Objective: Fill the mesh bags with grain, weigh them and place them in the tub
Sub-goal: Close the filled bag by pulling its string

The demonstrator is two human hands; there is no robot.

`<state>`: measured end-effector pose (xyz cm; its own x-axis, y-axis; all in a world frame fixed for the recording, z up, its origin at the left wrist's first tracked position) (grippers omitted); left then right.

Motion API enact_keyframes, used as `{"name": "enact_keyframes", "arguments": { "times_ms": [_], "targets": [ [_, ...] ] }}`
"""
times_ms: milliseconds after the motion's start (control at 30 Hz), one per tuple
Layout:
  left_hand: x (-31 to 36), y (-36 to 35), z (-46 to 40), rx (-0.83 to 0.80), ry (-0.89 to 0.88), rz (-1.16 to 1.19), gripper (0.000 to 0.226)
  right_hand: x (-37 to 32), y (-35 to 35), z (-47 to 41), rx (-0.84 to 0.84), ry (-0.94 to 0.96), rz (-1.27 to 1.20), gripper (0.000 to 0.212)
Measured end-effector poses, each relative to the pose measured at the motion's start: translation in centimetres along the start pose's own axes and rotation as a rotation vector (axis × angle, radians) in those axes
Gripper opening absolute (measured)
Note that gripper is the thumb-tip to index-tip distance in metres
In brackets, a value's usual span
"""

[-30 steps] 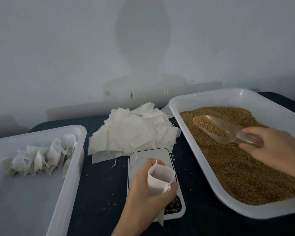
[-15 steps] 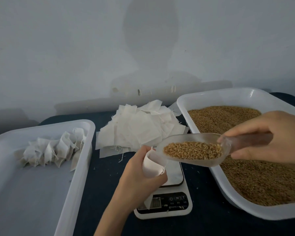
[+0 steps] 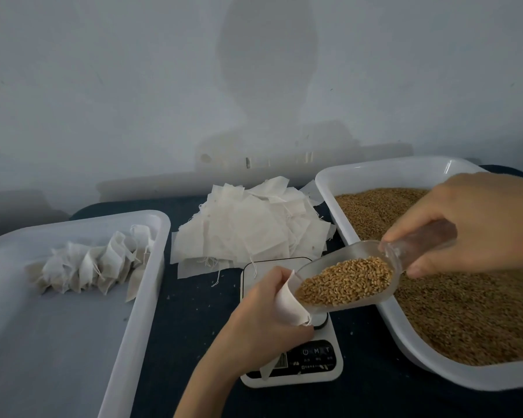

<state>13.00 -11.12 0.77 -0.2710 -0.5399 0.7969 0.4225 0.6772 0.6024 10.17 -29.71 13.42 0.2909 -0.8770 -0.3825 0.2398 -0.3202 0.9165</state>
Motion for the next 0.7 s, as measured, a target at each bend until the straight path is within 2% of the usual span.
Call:
{"name": "enact_keyframes", "arguments": {
  "times_ms": [433, 633, 700],
  "targets": [
    [0.8, -0.9, 0.1, 0.056, 0.021, 0.024, 0.037, -2.6, 1.1, -0.9, -0.044, -0.02, 0.196, 0.043],
    [1.1, -0.7, 0.3, 0.079, 0.004, 0.028, 0.04, -3.1, 1.2, -0.9, -0.099, -0.004, 0.23, 0.036],
    [1.2, -0.7, 0.4, 0.079, -0.006, 0.024, 0.039, -3.2, 1.1, -1.0, -0.121, -0.011, 0.253, 0.025]
  ]
}}
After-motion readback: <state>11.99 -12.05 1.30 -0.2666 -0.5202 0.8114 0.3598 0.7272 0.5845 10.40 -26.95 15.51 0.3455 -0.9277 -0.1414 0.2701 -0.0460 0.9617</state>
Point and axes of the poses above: each hand's wrist, its own z-axis away from the middle knuckle, its own y-axis out of the back of the hand, x = y × z, the point moved 7 cm from there along -z, towards the middle knuckle, and after that the axes turned 8 degrees about -z, right-handed, at the moved point
